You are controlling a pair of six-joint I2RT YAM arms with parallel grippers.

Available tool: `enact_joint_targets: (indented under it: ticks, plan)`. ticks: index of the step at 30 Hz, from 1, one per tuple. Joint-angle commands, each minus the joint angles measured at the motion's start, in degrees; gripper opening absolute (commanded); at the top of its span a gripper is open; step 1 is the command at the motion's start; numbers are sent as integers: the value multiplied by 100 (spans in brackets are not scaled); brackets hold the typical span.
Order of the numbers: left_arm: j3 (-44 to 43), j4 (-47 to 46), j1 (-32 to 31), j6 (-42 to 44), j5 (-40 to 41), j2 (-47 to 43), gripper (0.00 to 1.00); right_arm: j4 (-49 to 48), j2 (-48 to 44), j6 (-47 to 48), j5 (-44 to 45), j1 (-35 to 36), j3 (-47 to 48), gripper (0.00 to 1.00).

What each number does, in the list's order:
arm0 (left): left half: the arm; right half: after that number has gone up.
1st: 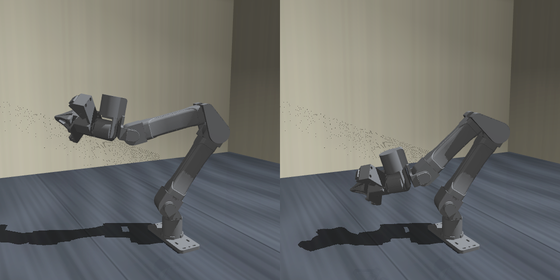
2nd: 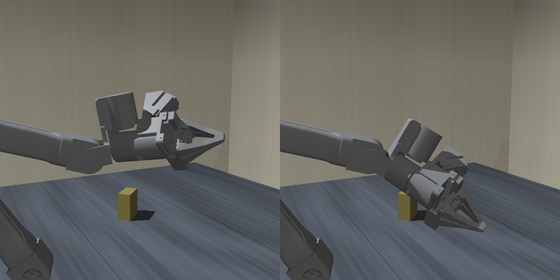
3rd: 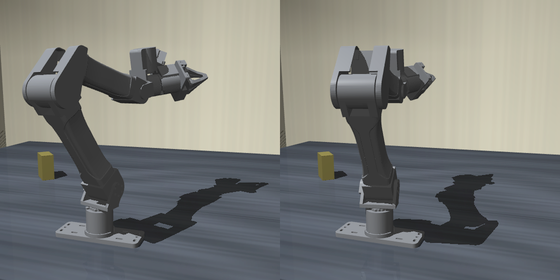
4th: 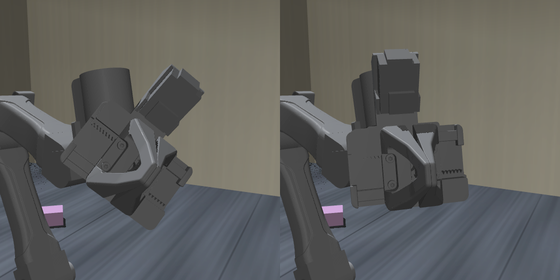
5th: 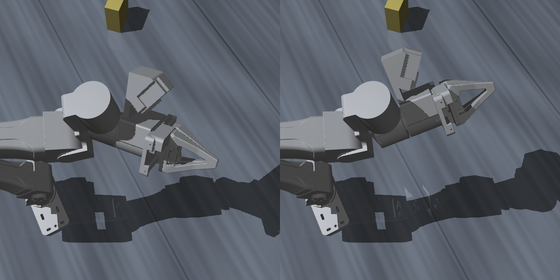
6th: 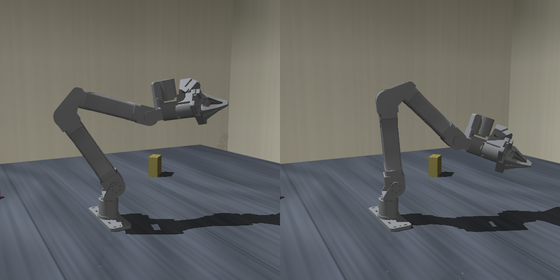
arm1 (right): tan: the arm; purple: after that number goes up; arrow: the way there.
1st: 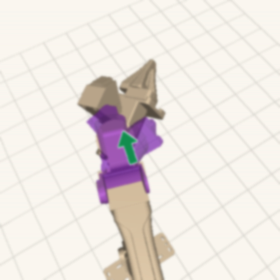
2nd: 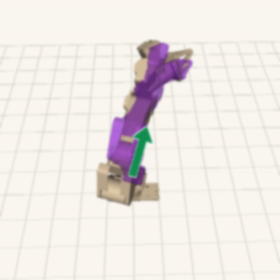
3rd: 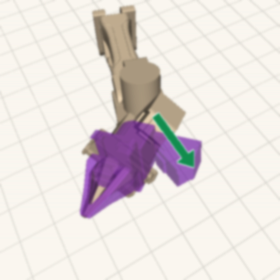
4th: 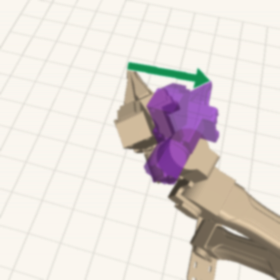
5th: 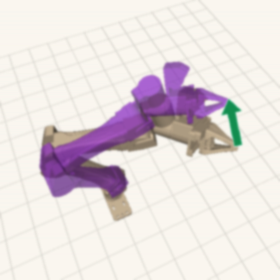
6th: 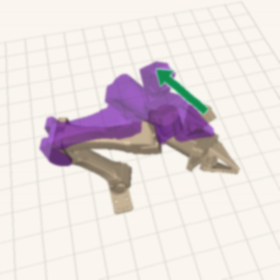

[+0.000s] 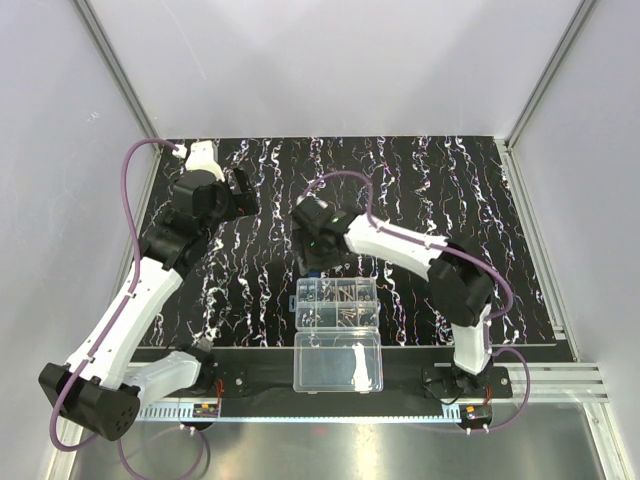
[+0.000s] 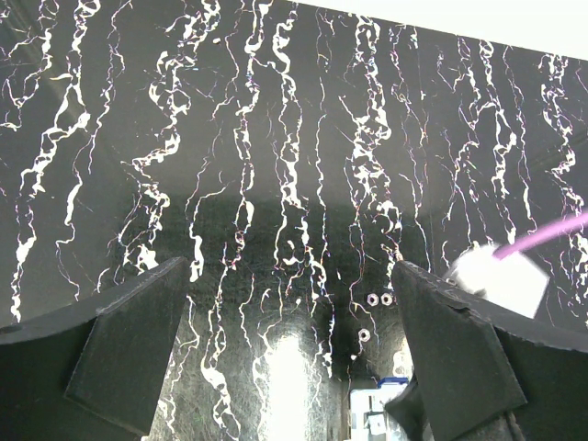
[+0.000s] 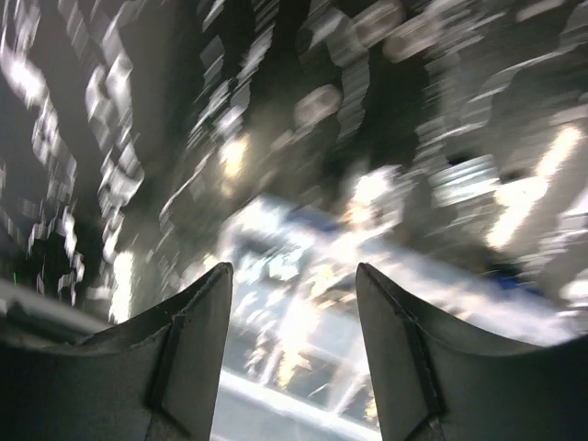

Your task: Sort the screws and nuts into containers

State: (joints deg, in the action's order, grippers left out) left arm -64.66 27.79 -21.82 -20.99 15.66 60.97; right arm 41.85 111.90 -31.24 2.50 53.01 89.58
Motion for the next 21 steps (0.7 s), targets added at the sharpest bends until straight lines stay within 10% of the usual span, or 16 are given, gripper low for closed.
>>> enact_joint_targets:
  ticks: [1, 21]
  plan:
    - [-205, -107, 20, 8, 51, -42, 99, 61, -545, 101, 364, -651, -54, 63]
    - [-284, 42, 20, 219, 631, 627, 99, -405, 350, 593, 418, -1004, -292, 56]
